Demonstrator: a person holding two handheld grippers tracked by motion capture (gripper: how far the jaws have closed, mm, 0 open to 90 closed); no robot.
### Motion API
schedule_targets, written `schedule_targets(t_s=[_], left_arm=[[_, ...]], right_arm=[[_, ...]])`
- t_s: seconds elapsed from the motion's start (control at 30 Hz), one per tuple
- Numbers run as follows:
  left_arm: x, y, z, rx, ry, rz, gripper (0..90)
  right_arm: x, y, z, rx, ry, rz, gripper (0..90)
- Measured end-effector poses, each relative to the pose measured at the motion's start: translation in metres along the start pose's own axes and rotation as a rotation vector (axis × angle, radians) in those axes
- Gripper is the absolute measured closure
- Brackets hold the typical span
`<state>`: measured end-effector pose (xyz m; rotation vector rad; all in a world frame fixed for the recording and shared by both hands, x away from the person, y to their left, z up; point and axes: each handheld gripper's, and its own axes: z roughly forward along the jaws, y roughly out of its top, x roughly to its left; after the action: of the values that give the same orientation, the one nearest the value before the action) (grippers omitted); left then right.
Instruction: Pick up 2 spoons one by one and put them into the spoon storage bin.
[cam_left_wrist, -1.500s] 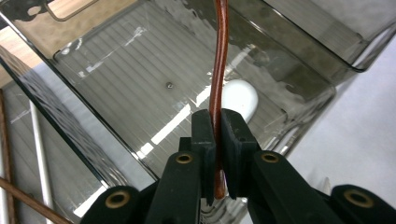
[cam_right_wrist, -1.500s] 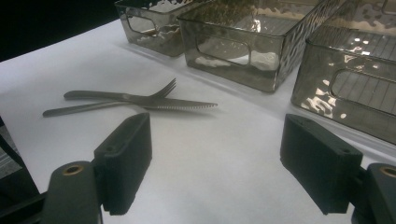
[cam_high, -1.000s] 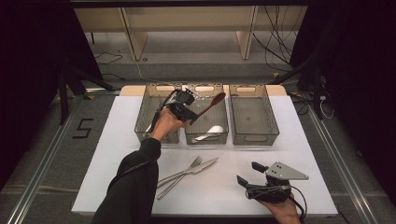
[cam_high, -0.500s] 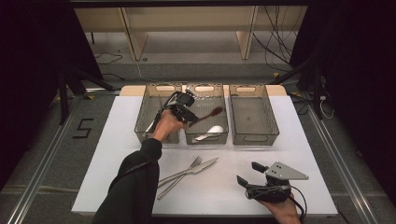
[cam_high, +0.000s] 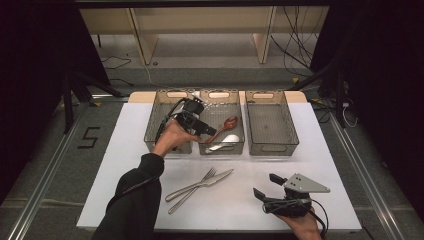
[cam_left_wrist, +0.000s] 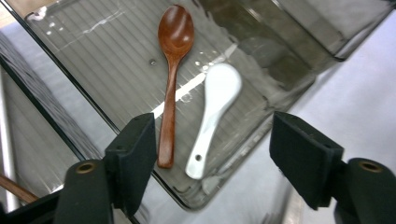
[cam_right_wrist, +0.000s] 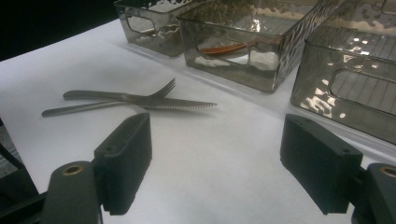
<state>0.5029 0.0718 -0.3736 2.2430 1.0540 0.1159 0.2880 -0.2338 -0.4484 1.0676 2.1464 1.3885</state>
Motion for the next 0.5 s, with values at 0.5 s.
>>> schedule_targets(t_s=[0.5], left_arm=[[-0.008,-0.027,-0.018,-0.041,0.005,0.005,23.7]], right_arm=[[0.001,0.0,0.0,0.003,0.0,0.0,25.9]])
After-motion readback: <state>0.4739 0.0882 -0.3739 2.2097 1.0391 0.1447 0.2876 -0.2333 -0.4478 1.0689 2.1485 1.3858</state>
